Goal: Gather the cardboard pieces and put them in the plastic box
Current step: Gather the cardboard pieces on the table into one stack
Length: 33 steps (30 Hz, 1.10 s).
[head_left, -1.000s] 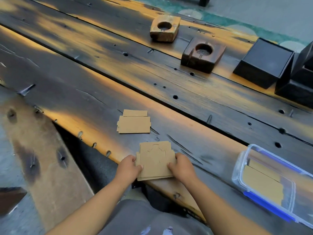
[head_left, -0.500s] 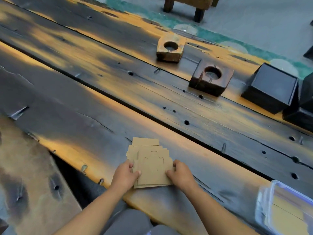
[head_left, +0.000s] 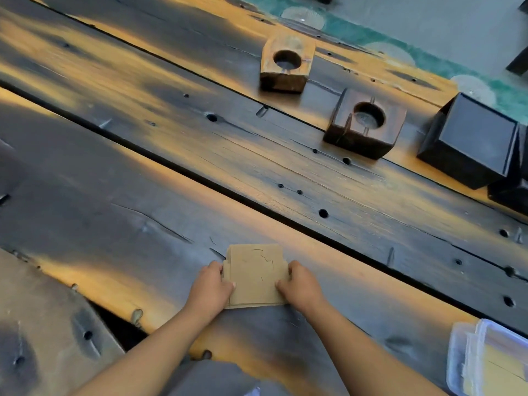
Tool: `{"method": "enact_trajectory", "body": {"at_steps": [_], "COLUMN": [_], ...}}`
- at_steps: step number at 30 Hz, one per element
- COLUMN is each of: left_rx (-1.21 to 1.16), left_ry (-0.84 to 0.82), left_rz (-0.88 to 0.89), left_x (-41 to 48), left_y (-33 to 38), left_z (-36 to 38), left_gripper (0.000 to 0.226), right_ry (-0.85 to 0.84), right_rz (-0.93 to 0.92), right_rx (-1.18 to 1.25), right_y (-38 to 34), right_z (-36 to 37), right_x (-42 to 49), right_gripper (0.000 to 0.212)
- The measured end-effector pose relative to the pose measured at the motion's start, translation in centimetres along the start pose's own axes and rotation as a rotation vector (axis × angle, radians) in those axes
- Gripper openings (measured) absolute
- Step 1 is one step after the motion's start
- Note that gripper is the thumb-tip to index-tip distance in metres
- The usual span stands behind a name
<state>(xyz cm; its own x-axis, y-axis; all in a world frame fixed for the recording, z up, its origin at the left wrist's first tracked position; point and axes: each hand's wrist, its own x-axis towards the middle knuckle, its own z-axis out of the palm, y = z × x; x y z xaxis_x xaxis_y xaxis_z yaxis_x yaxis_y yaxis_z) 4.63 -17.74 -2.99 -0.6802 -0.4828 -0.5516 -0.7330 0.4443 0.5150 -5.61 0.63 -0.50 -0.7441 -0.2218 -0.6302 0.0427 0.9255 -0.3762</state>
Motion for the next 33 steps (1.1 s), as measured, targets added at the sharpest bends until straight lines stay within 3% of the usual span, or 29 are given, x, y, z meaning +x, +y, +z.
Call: {"method": "enact_trajectory", "body": {"at_steps": [17,25,33], "left_rx": [-0.016,-0.051,-0.129], "left_ry": [-0.036,-0.027,-0.066], "left_rz": [-0.052,-0.11,-0.139], "left_x": [1.6,0.9,0.8], "left_y": [0.7,-0.6,0.0], "left_z": [-0.3,-0.7,-0.4], "left_gripper": [0.032,0.039,0.037], "right_ry": [-0.015,-0.031,-0.061], "right_rz": [0.029,0.109,0.138], "right_rx": [0.047,0.287,0.347], "right_y": [0.1,1.6,1.1], "right_z": [0.6,0.2,0.8], "right_x": [1.9,1.6,1.7], "right_gripper": [0.018,0.029,0.021]}}
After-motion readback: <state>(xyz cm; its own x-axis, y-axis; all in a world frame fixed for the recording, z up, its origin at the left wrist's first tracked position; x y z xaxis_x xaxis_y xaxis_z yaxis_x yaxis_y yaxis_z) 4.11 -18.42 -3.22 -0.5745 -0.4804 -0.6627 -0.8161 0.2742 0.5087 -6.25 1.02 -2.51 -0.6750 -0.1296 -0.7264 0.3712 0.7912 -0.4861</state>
